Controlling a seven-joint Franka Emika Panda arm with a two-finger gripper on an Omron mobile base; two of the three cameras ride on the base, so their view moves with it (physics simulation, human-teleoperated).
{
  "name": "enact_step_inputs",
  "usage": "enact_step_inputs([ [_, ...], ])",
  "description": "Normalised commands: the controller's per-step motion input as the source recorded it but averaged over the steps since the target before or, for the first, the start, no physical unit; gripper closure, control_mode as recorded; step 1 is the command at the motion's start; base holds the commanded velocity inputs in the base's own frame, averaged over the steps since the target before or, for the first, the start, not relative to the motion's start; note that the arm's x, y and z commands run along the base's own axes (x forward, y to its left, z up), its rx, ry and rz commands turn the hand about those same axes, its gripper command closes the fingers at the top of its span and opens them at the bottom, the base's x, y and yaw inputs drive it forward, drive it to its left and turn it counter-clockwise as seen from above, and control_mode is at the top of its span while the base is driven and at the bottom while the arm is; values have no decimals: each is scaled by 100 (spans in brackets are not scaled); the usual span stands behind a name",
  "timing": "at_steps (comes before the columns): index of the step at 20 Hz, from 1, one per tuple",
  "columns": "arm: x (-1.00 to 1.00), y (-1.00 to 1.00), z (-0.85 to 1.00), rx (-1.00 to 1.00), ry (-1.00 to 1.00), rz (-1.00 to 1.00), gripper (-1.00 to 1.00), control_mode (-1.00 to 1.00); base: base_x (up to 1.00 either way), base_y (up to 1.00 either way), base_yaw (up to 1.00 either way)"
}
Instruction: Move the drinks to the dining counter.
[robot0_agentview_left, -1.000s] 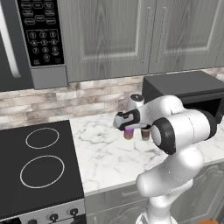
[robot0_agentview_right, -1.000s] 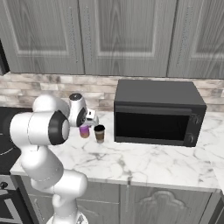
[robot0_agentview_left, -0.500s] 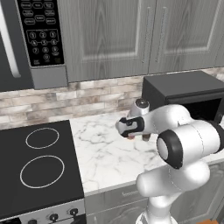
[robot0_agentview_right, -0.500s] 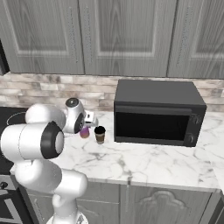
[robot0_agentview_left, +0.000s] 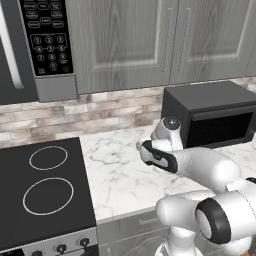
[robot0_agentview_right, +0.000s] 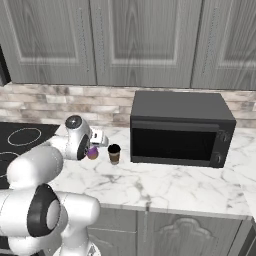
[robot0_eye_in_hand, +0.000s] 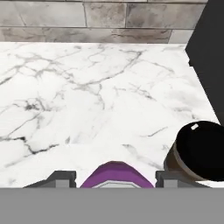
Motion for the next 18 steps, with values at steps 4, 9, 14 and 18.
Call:
enact_step_inputs([
  [4, -100, -26, 57, 4, -1, 0, 100, -100, 0, 0, 0],
  [9, -100, -20, 100, 4, -6, 0, 100, -100, 0, 0, 0],
  [14, -99, -21, 78, 5, -7, 0, 100, -100, 0, 0, 0],
  [18, -78, -2, 61, 1, -3, 0, 100, -100, 0, 0, 0],
])
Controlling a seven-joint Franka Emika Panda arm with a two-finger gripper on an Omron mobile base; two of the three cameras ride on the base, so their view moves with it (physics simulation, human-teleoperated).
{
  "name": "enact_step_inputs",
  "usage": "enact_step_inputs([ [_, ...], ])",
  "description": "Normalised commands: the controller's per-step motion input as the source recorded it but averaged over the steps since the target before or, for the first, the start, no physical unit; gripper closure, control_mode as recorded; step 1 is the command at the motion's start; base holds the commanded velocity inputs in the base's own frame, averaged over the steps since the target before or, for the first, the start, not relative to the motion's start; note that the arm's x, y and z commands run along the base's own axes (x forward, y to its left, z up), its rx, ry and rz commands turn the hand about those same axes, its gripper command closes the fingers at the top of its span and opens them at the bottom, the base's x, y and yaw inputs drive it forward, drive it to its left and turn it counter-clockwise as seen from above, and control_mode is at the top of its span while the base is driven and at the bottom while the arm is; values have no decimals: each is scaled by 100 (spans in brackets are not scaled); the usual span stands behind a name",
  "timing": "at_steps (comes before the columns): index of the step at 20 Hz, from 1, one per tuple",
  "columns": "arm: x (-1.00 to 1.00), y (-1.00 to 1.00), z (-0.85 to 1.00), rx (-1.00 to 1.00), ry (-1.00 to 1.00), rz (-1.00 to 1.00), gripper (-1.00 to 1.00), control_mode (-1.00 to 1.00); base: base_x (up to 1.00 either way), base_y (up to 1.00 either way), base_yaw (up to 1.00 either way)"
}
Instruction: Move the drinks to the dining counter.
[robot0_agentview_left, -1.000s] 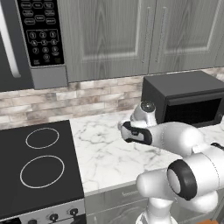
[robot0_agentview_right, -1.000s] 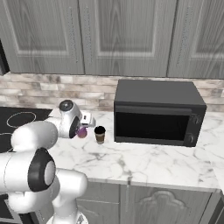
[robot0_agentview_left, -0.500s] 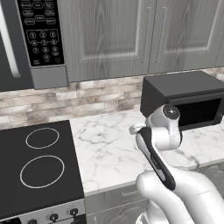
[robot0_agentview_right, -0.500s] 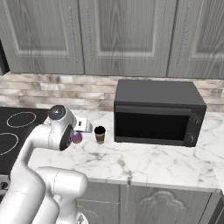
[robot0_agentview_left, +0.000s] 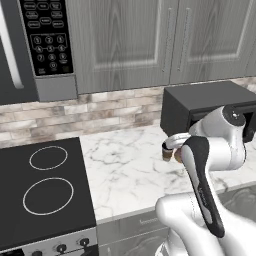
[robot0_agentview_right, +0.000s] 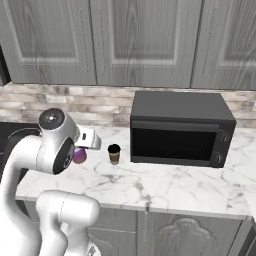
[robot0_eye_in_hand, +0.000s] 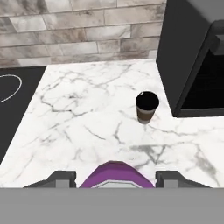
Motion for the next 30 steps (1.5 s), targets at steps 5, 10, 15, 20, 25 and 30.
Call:
enact_step_inputs([
  [5, -84, 0, 82, 1, -3, 0, 100, -100, 0, 0, 0],
  [10, -66, 0, 29, 0, -3, 0, 100, -100, 0, 0, 0],
  [15, -24, 7, 2, 0, -3, 0, 100, -100, 0, 0, 0],
  [20, -10, 1, 0, 0, 0, 0, 100, 100, -76, 22, -1],
  [25, 0, 0, 0, 0, 0, 0, 100, 100, -95, 79, 11],
  [30, 0, 0, 0, 0, 0, 0, 100, 100, -52, 96, 51],
])
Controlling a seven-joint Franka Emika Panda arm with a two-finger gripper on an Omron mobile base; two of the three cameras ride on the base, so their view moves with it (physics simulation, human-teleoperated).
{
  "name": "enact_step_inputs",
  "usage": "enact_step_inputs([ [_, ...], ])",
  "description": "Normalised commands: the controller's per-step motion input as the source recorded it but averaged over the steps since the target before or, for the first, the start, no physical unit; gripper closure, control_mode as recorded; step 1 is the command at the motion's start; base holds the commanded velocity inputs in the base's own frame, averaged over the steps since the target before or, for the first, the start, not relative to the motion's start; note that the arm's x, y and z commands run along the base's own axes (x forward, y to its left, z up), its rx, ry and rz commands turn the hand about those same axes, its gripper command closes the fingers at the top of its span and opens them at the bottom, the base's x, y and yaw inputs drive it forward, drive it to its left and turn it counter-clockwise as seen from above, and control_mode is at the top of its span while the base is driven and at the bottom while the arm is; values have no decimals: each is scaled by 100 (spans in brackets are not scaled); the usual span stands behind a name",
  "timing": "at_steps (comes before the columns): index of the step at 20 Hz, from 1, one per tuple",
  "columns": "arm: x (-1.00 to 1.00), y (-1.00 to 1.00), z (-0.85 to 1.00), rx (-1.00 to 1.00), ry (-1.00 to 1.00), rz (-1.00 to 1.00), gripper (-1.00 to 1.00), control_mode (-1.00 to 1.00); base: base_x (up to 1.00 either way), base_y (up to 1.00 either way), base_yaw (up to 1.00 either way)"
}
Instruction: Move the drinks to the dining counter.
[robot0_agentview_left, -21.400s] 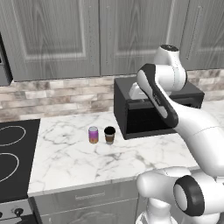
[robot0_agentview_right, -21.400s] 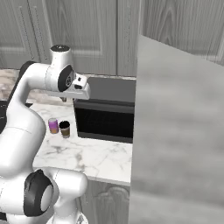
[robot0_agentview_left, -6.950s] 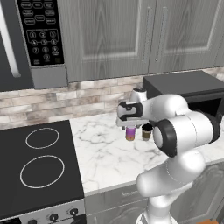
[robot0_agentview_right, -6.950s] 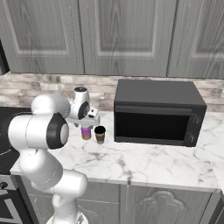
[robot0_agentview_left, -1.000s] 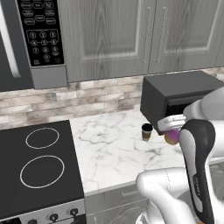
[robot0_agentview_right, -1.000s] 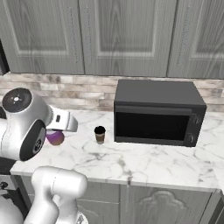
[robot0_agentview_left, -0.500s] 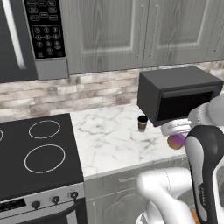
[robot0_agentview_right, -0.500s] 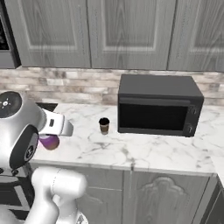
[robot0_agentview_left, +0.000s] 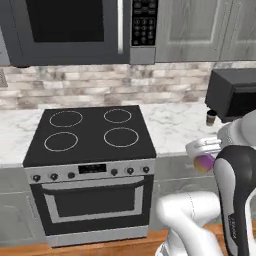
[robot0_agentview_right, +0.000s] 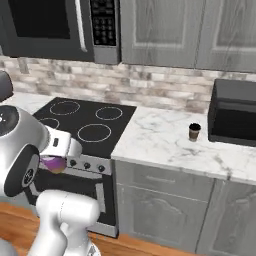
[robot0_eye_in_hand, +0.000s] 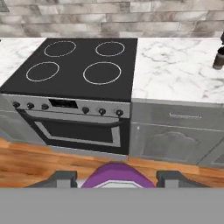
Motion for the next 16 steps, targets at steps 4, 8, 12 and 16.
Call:
enact_step_inputs([
  [4, 0, 0, 0, 0, 0, 0, 100, 100, 0, 14, 100],
  [8, 0, 0, 0, 0, 0, 0, 100, 100, 0, 0, 100],
  [12, 0, 0, 0, 0, 0, 0, 100, 100, 0, 0, 100],
  [16, 0, 0, 0, 0, 0, 0, 100, 100, 0, 0, 100],
])
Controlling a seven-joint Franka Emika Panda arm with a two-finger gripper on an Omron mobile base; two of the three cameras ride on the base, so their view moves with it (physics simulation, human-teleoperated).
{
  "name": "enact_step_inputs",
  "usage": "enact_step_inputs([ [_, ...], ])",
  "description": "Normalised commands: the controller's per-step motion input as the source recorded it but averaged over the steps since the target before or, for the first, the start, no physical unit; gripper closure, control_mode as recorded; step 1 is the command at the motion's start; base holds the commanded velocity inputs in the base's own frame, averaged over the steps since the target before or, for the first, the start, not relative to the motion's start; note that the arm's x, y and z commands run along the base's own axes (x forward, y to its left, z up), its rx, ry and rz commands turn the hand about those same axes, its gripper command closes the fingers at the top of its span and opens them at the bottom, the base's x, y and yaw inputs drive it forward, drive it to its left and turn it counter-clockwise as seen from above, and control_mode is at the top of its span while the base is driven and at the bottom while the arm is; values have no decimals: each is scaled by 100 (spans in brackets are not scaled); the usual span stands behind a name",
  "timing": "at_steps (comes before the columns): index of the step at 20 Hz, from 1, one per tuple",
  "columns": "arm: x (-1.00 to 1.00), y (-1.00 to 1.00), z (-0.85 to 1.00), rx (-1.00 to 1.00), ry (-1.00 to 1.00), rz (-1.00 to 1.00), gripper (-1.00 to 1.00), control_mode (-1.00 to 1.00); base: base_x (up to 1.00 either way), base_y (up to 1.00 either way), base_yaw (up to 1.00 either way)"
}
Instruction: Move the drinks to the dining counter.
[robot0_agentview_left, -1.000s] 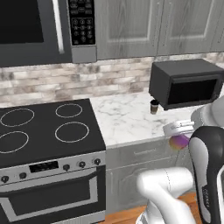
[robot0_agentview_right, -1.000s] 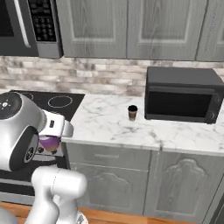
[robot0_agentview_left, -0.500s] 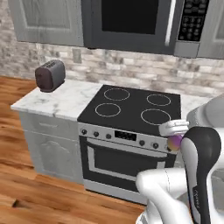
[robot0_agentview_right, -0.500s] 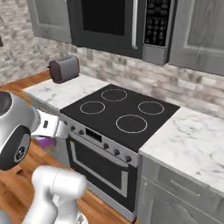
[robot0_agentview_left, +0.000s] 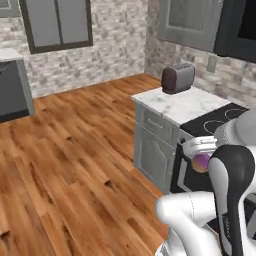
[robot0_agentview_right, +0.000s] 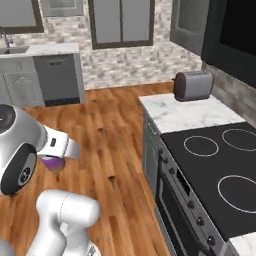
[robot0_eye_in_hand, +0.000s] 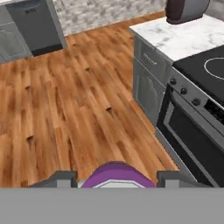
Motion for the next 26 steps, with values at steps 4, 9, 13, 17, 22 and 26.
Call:
enact_step_inputs([
  [4, 0, 0, 0, 0, 0, 0, 100, 100, 0, 0, 100],
  [9, 0, 0, 0, 0, 0, 0, 100, 100, 0, 0, 100],
  [13, 0, 0, 0, 0, 0, 0, 100, 100, 0, 0, 100],
  [17, 0, 0, 0, 0, 0, 0, 100, 100, 0, 0, 100],
  [22, 0, 0, 0, 0, 0, 0, 100, 100, 5, 0, 100],
  [26, 0, 0, 0, 0, 0, 0, 100, 100, 69, -2, 77],
])
